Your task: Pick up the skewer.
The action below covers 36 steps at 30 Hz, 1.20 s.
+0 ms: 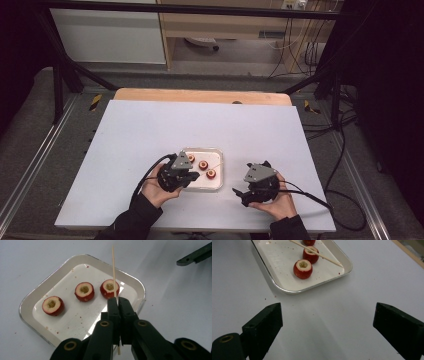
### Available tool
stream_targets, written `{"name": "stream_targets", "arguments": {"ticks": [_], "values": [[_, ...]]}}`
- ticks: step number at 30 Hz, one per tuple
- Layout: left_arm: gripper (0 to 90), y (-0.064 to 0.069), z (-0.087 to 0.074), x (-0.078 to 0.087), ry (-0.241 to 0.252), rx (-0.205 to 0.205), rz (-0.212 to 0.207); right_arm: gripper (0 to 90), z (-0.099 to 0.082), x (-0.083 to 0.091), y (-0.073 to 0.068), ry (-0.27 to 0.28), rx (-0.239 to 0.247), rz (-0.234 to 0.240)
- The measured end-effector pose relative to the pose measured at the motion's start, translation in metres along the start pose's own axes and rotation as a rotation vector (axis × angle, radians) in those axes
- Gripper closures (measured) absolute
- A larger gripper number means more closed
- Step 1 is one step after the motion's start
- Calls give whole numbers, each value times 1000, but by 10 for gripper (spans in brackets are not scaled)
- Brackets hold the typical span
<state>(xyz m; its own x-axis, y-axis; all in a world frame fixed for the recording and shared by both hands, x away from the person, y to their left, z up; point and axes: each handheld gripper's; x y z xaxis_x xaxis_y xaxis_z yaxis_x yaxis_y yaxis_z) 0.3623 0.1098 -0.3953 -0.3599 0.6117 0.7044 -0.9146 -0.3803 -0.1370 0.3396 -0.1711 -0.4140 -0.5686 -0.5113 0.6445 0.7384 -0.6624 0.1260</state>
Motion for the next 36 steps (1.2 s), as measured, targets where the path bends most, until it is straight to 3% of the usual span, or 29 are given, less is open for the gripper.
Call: {"name": "stream_targets", "arguments": {"ticks": [2,5,6,7,12,14,16,17,20,21,22,23,24,25,27,28,30,31,36], "values": [[885,0,2,0,-5,-10,-3,108,2,0,-2,1,16,-2],[885,4,8,-2,-14,-37,-17,141,10,-3,-9,-17,102,-21],[885,4,8,-2,-14,-37,-17,141,10,-3,-9,-17,102,-21],[885,5,11,-3,-20,-47,-24,169,13,-3,-12,-20,136,-28],[885,8,18,-5,-35,-69,-40,226,16,-5,-15,-25,195,-27],[885,11,23,-9,-43,-86,-51,266,17,-7,-17,-34,239,-32],[885,12,24,-10,-46,-89,-53,281,18,-7,-18,-36,264,-38],[885,14,26,-12,-55,-102,-63,327,17,-8,-19,-26,315,-39],[885,16,29,-15,-61,-107,-71,376,17,-8,-20,-19,342,-36],[885,18,32,-17,-68,-115,-78,427,16,-9,-21,-13,393,-27],[885,18,32,-17,-68,-115,-78,427,16,-9,-21,-13,393,-27],[885,21,35,-20,-71,-123,-87,456,15,-10,-21,-21,440,-25],[885,21,35,-20,-71,-123,-87,456,15,-10,-21,-21,440,-25],[885,23,38,-22,-77,-130,-94,485,14,-11,-22,-30,487,-25],[886,24,40,-24,-78,-132,-99,497,13,-10,-22,-32,500,-24],[885,26,42,-26,-80,-137,-105,527,11,-11,-23,-42,540,-26],[885,27,43,-27,-81,-139,-110,542,11,-11,-24,-47,547,-28],[885,30,45,-29,-83,-147,-115,585,9,-11,-25,-48,596,-22],[885,33,48,-32,-90,-159,-125,660,6,-12,-26,-59,657,-27]]}}
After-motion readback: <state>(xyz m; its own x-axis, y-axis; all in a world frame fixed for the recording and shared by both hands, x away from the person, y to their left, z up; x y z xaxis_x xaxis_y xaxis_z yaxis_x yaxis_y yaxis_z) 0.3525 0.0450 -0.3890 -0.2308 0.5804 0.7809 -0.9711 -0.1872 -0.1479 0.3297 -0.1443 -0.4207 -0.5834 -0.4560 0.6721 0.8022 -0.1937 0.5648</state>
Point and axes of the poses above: each handheld gripper's, and its own axes: x roughly backward along the jaws, z roughly out of its top, y roughly to its right, and after that the axes turned 11 degrees about -x, right-handed
